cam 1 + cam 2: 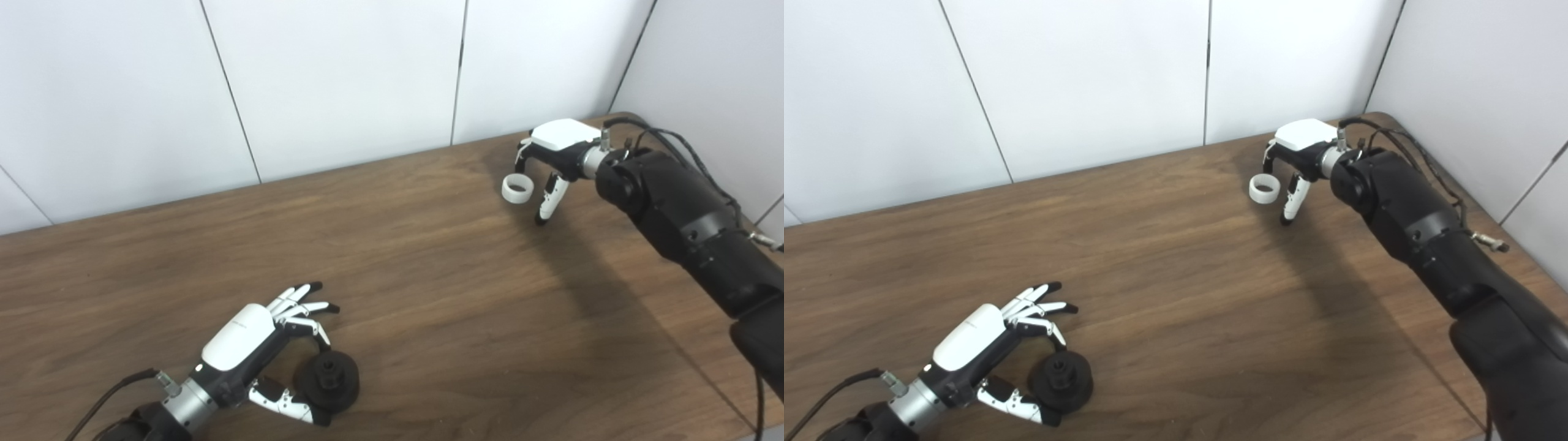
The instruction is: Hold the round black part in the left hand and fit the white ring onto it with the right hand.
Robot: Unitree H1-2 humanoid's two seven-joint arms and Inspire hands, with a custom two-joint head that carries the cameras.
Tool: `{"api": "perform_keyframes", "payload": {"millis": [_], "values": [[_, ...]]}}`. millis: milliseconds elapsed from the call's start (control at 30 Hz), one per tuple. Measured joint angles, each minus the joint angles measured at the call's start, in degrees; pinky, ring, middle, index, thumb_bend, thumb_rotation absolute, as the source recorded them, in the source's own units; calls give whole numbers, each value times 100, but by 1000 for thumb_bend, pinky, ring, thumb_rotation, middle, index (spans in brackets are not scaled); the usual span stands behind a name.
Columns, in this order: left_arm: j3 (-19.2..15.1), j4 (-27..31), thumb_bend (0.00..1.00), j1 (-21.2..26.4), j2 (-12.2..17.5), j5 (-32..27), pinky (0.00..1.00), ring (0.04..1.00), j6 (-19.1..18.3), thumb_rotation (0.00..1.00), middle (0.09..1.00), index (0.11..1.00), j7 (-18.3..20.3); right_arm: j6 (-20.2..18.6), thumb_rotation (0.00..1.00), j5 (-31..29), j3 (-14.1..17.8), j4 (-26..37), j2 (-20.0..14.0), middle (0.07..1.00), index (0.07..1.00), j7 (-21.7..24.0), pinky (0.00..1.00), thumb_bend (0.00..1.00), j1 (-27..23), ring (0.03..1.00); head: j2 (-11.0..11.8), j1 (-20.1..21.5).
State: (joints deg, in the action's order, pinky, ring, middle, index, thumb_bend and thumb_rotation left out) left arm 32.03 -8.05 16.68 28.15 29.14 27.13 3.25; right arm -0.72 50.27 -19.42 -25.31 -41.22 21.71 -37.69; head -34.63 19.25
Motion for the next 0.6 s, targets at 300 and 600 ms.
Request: {"api": "perform_keyframes", "payload": {"millis": [300, 600], "values": [[2, -12, 524, -1, -23, 46, 1000, 1000, -1, 60, 859, 480, -55, 81, 311, 2, -57, -161, 34, 925, 716, -127, 1000, 900, -80, 1000, 26, -18], [-44, -11, 524, -21, -53, 54, 1000, 1000, 1, 59, 857, 480, -17, 100, 306, 2, -83, -195, 48, 926, 718, -145, 1000, 905, -107, 1000, 26, -53]]}}
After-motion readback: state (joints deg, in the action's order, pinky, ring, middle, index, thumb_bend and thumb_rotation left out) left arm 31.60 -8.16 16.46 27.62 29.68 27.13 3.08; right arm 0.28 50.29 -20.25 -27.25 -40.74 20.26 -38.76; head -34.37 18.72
